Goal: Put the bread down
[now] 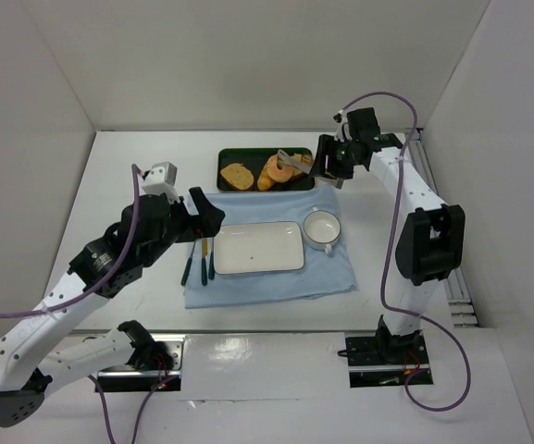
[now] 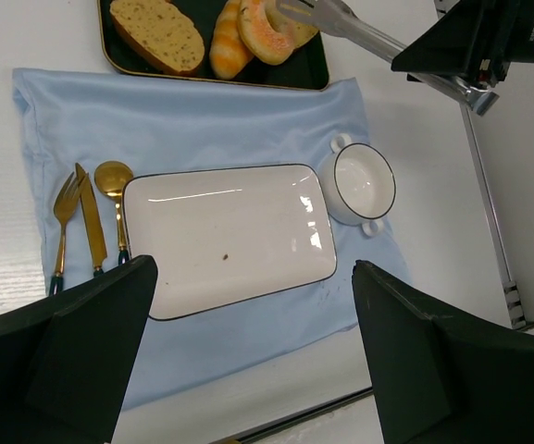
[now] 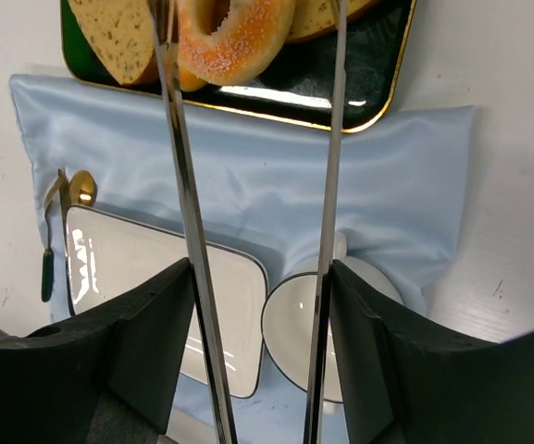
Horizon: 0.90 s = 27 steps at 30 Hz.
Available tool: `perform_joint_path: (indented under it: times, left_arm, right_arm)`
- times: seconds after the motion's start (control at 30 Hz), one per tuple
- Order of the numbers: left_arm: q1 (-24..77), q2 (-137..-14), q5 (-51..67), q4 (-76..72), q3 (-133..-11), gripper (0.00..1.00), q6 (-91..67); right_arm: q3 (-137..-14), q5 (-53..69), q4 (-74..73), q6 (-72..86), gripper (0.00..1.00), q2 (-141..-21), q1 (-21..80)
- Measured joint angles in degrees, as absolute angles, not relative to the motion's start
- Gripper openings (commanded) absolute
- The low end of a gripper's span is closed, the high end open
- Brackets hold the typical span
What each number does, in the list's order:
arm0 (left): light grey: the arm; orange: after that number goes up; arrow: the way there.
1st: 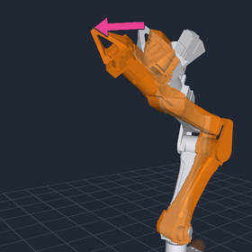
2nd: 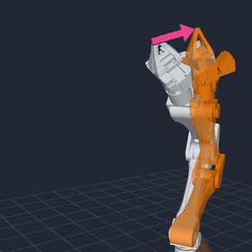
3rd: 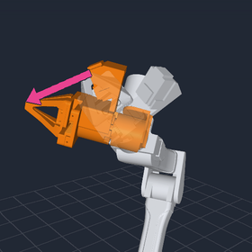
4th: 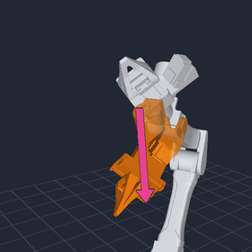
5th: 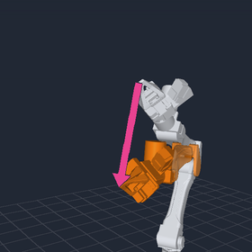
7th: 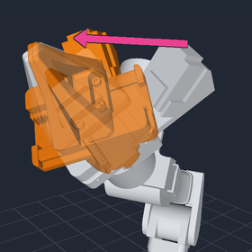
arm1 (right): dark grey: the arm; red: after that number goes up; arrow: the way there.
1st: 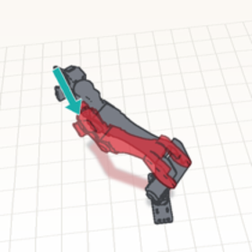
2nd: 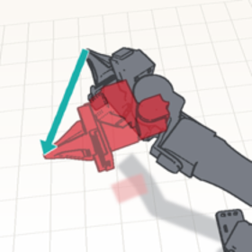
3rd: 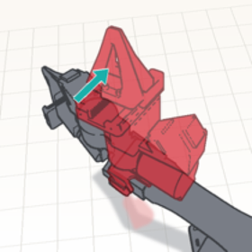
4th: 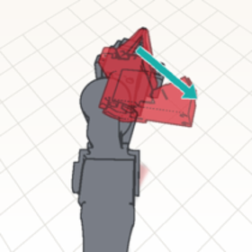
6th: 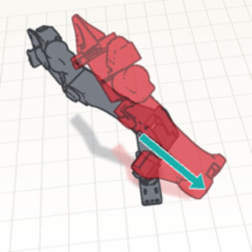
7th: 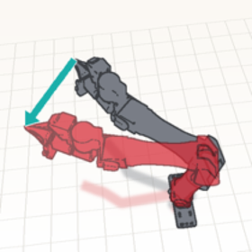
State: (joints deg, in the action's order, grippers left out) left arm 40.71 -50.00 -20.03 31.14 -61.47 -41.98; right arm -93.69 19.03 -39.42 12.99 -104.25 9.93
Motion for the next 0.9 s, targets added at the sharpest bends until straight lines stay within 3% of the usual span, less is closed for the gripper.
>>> perform_joint_path:
  times: [0.9]
  left_arm:
    - [40.7, -50.5, -20.0, 29.7, -61.5, 1.00, -40.7]
  right_arm:
    - [-88.1, 19.8, -36.8, 16.1, 0.58, -104.4, 10.2]
